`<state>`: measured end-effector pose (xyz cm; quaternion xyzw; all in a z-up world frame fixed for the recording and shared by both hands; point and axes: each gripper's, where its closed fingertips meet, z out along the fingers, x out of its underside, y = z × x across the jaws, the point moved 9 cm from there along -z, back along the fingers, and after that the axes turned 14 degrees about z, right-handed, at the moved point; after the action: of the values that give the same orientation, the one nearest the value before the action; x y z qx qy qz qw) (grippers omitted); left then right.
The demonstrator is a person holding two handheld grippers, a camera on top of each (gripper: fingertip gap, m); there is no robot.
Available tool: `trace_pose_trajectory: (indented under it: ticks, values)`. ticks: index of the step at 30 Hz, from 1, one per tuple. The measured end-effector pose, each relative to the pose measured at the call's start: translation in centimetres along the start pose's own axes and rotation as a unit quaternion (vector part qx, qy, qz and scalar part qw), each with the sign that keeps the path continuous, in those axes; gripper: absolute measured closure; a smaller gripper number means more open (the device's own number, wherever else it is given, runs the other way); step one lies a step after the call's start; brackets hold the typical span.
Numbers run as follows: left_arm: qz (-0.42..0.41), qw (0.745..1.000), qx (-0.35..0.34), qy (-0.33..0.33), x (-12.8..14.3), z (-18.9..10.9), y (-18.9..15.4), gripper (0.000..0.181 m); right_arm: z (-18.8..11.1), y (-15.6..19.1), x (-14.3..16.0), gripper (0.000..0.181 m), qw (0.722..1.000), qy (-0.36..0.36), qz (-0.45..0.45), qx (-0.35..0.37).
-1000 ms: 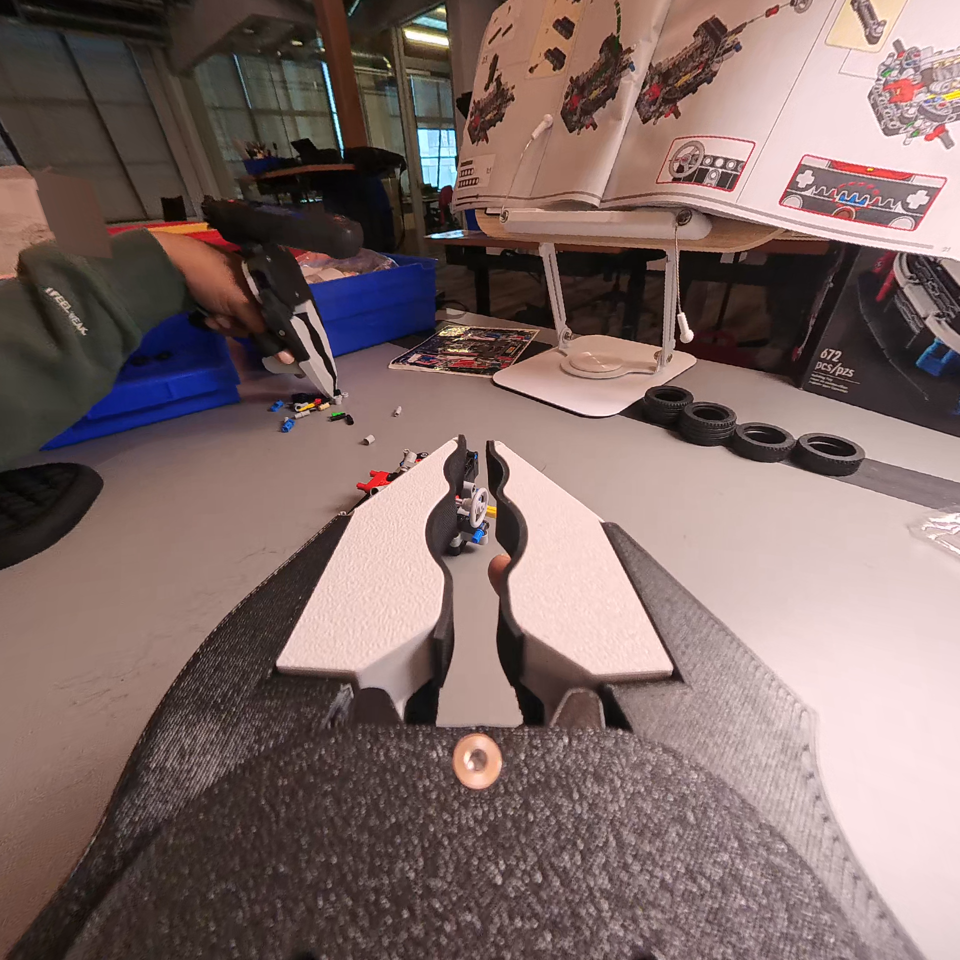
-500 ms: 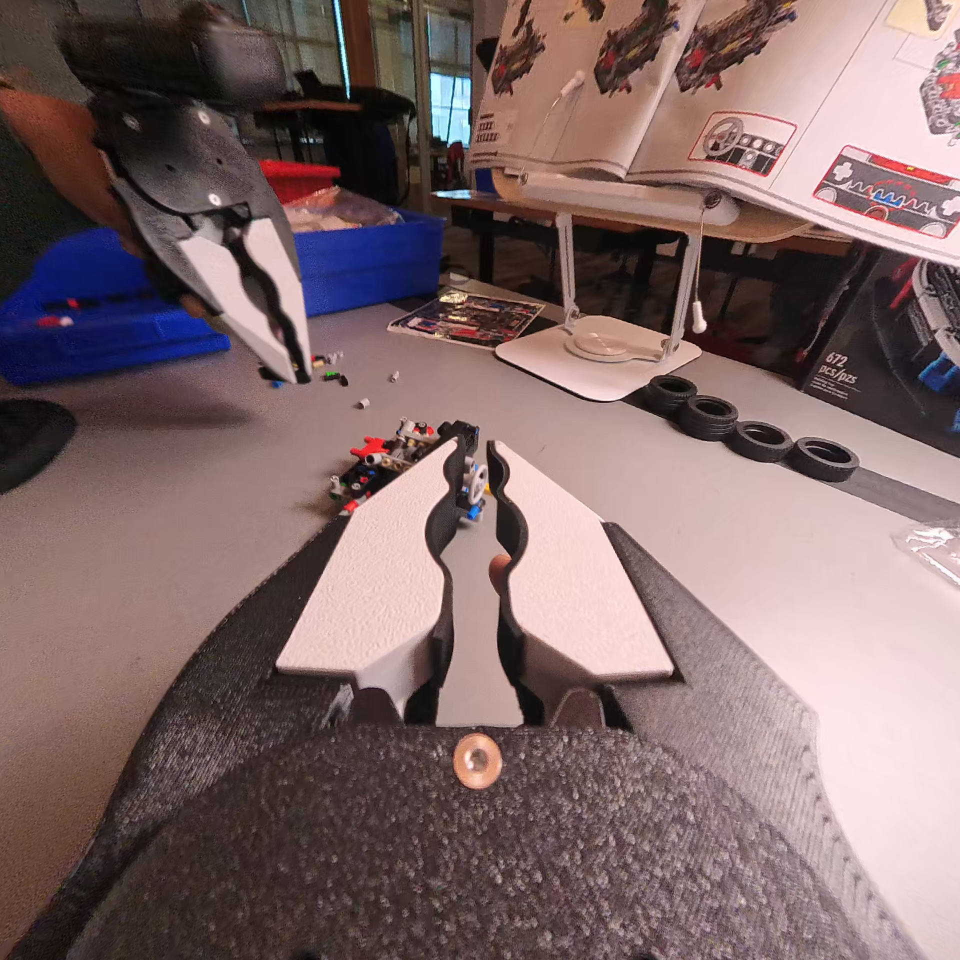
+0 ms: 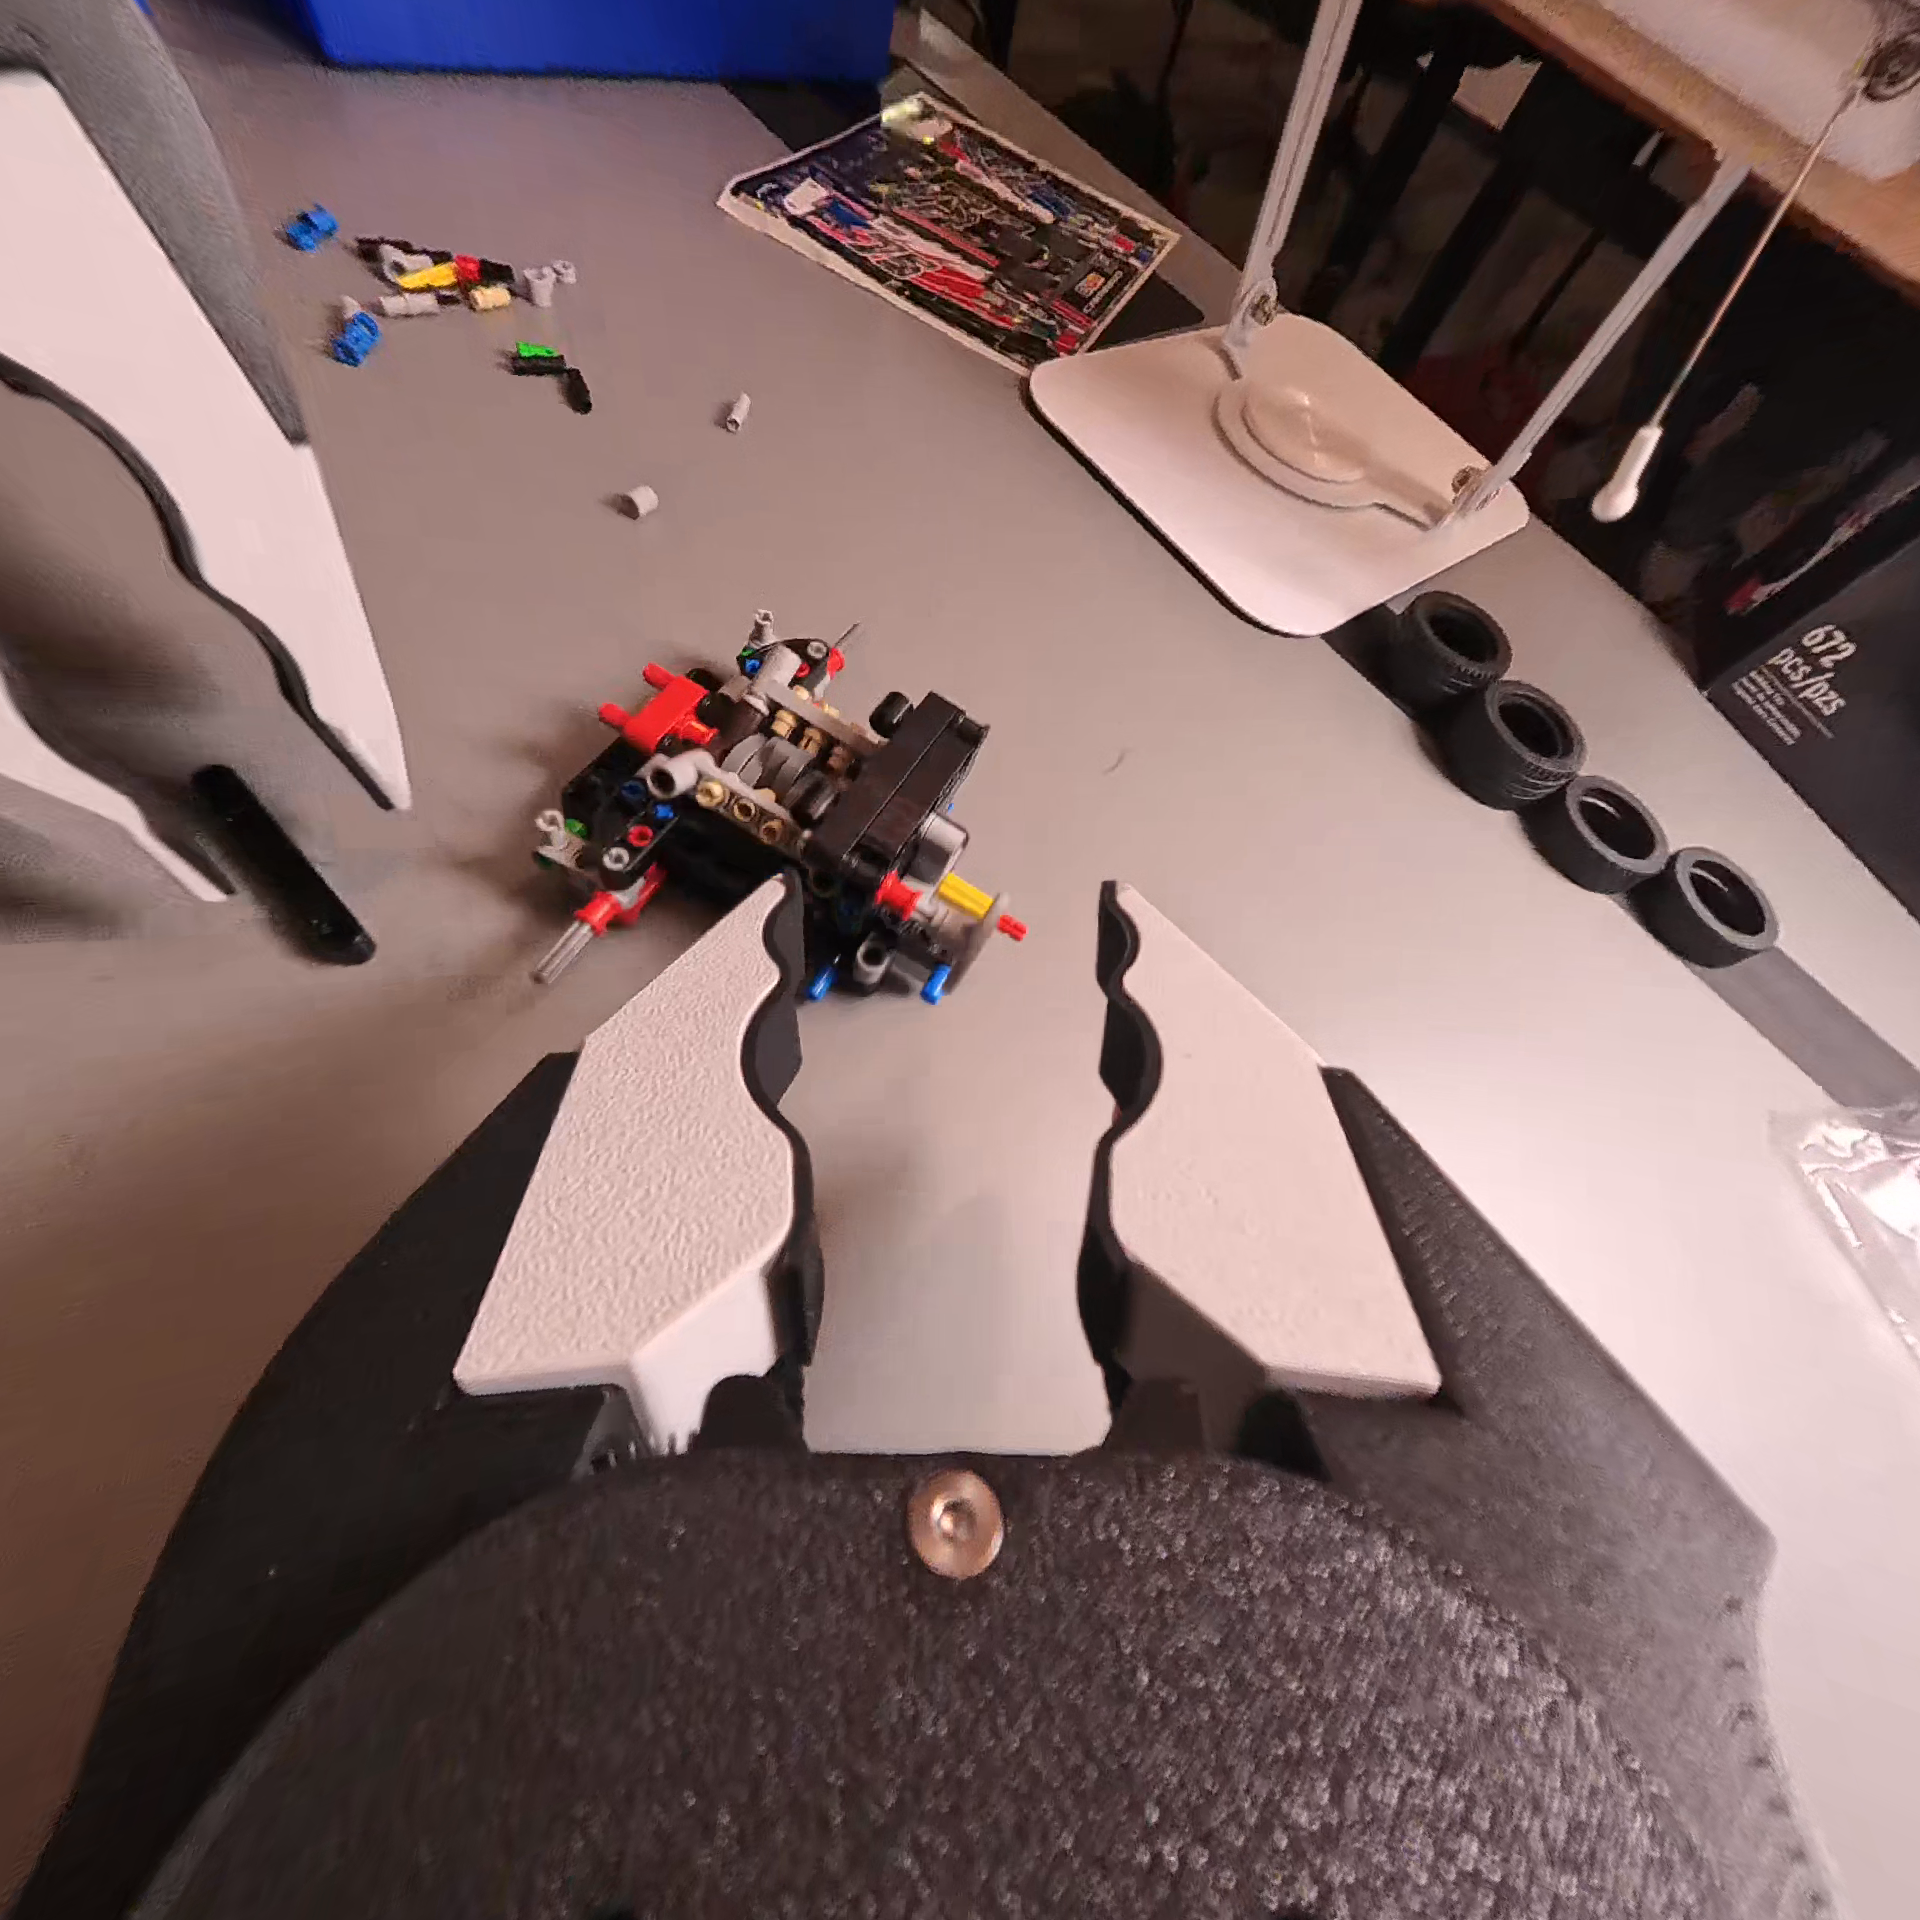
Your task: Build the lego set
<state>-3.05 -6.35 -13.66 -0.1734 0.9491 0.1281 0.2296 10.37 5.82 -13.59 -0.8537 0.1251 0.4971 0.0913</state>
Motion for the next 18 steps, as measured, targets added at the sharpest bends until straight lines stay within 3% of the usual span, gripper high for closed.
trace_pose_trajectory:
  ticks: [1,5,10,14,18]
  values:
    - [-0.013,0.999,-0.028,-0.017,0.3,-0.8,0.2,0.153,0.5,0.0,-0.6,0.122,1.0,0.016,0.004,0.002]
    - [-0.06,0.98,-0.186,0.025,4.0,-4.7,0.9,0.15,2.6,0.3,-2.7,0.11,0.995,0.093,0.038,-0.006]
    - [-0.19,0.915,-0.331,0.132,11.7,-12.2,-0.4,0.14,4.5,0.0,-2.8,0.119,0.983,0.173,0.038,-0.046]
    - [-0.291,0.875,-0.326,0.211,17.9,-15.3,-3.1,0.135,5.2,-0.7,-3.2,0.138,0.971,0.212,0.031,-0.105]
    - [-0.339,0.871,-0.271,0.232,20.8,-15.4,-5.3,0.136,5.6,-1.6,-3.8,0.147,0.961,0.242,-0.027,-0.133]
